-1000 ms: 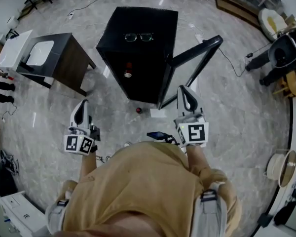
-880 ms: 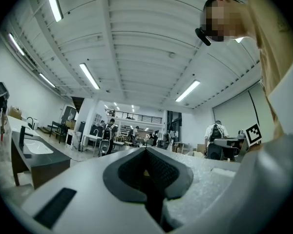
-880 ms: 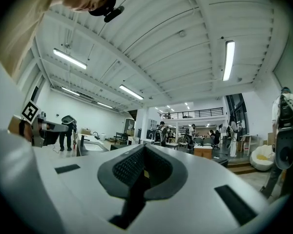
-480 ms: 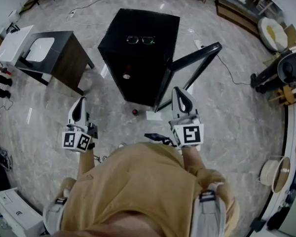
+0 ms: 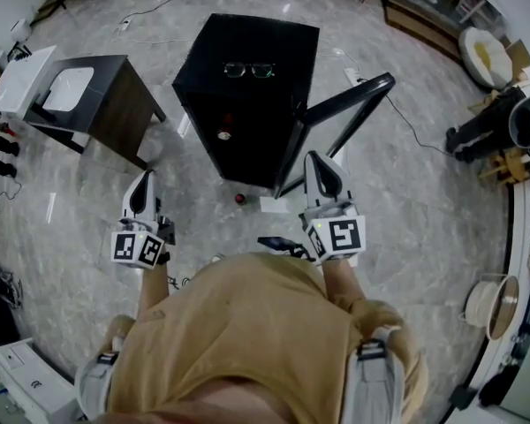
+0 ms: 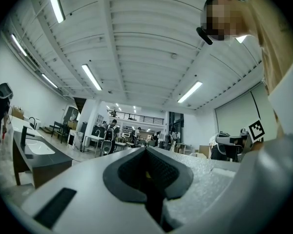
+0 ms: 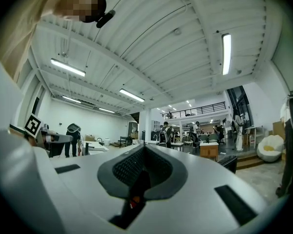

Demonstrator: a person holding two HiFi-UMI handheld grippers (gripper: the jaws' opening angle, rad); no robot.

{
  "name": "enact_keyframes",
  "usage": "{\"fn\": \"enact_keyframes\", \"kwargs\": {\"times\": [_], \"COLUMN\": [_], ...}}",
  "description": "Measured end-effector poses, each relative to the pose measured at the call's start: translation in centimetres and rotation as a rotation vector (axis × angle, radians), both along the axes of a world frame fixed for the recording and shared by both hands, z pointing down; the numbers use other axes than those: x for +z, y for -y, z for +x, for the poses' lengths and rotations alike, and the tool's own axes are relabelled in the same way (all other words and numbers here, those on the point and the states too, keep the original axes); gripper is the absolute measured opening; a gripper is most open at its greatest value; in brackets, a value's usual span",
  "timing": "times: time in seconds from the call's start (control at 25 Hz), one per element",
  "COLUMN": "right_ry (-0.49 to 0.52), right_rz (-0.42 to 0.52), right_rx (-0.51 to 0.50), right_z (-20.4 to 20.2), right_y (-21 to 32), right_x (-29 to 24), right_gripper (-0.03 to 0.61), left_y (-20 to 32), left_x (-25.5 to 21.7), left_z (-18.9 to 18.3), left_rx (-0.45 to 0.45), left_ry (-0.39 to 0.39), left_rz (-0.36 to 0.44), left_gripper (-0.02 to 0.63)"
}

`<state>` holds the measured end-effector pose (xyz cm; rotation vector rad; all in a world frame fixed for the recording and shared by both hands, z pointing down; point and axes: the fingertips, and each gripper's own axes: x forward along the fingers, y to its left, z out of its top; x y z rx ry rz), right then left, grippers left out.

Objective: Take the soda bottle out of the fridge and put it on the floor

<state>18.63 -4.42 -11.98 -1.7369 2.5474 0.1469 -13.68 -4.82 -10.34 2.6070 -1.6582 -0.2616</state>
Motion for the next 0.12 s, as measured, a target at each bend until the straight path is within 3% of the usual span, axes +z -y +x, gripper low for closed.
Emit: {"fn": "enact_keyframes", "kwargs": {"times": [0.12], "right_ry": [0.019], "right_rz": [0.006], "right_rx": [-0.006], "right_z": [-0.41], "right_y": [0.37], "right_x": [-0.36], "right_gripper": [-0.011], "left_y": [0.56], "left_x": [-0.02], "left_z": [-0.17], "left_rx": [0.002], "left_ry": [-0.001], "left_rz": [-0.001], "left_gripper": [0.002]}}
